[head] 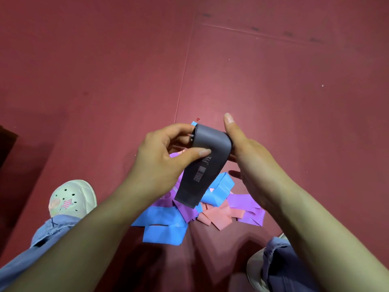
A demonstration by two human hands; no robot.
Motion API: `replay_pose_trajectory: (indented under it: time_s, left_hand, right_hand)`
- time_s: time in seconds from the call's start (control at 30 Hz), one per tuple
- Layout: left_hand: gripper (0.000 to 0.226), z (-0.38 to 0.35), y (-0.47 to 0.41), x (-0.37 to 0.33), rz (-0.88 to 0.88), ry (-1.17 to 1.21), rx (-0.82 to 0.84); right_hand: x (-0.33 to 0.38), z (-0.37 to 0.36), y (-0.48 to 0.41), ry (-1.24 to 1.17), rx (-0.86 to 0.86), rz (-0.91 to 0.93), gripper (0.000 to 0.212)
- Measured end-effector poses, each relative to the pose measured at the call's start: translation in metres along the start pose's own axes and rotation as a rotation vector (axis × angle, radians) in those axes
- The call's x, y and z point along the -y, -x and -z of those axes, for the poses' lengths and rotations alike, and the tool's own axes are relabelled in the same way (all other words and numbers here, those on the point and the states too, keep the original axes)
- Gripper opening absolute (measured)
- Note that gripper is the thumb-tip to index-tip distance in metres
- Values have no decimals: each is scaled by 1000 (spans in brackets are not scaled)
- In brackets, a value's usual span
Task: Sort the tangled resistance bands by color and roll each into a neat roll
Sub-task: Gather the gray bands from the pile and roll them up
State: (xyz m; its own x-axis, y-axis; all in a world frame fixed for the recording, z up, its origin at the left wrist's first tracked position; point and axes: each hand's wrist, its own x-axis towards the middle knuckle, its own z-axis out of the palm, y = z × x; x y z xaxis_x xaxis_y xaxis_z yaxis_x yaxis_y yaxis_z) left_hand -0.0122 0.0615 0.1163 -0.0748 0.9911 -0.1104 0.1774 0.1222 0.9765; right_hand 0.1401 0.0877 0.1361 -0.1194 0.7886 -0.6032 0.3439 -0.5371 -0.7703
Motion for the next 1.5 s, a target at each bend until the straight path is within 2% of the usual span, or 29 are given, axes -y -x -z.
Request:
replay_pose_trajectory:
  time_s: [0.07, 0.17, 0.23, 0.33, 0.5, 0.63, 0.73, 0.8, 1.0, 1.1, 1.13, 1.2, 1.23, 1.3, 1.33, 1.5]
  left_hand:
    - [23, 1, -1, 0, 21, 28, -15]
    - [37, 3, -3, -2, 89, 110, -61]
    - [46, 4, -2, -2, 139, 174, -82]
    - [42, 4, -3, -4, 177, 260, -100]
    - [39, 6, -3, -5, 139, 209, -120]
    - [40, 4, -2, -2, 114, 171, -42]
    - [66, 5, -2, 2, 82, 191, -4]
    - [74, 5, -2, 2, 55, 220, 3]
    - [59, 2, -2, 0, 68, 262, -65]
    - [60, 4, -4, 0, 75, 230, -107]
    - [55, 5, -4, -1, 75, 231, -116]
    - [45, 6, -5, -1, 83, 277, -127]
    - [40, 6, -5, 0, 90, 307, -128]
    - [33, 6, -5, 1, 101, 322, -110]
    - [32, 6, -5, 2, 108, 312, -96]
    - [43, 7, -5, 7, 168, 312, -33]
  right_hand:
    - [1, 1, 2, 31, 37, 98, 60]
    - [1, 4, 1, -78, 52, 224, 35]
    - [2, 5, 0, -163, 87, 280, 36]
    - [1, 2, -1, -202, 114, 329, 36]
    - [0, 0, -2, -187, 49, 358, 26]
    - [4, 2, -1, -249, 18, 311, 21]
    - [4, 4, -1, -253, -7, 250, 27]
    - [5, 3, 0, -269, -11, 237, 28]
    - [4, 3, 0, -139, 2, 204, 48]
    - [2, 3, 1, -72, 34, 196, 59]
    - [2, 1, 2, -63, 55, 214, 57]
    - [2, -1, 2, -93, 102, 270, 37]
    - [1, -2, 1, -127, 109, 287, 39]
    - [1, -1, 0, -193, 70, 298, 65]
    - [1, -1, -1, -196, 39, 322, 67]
    - [1, -2, 0, -114, -67, 416, 39]
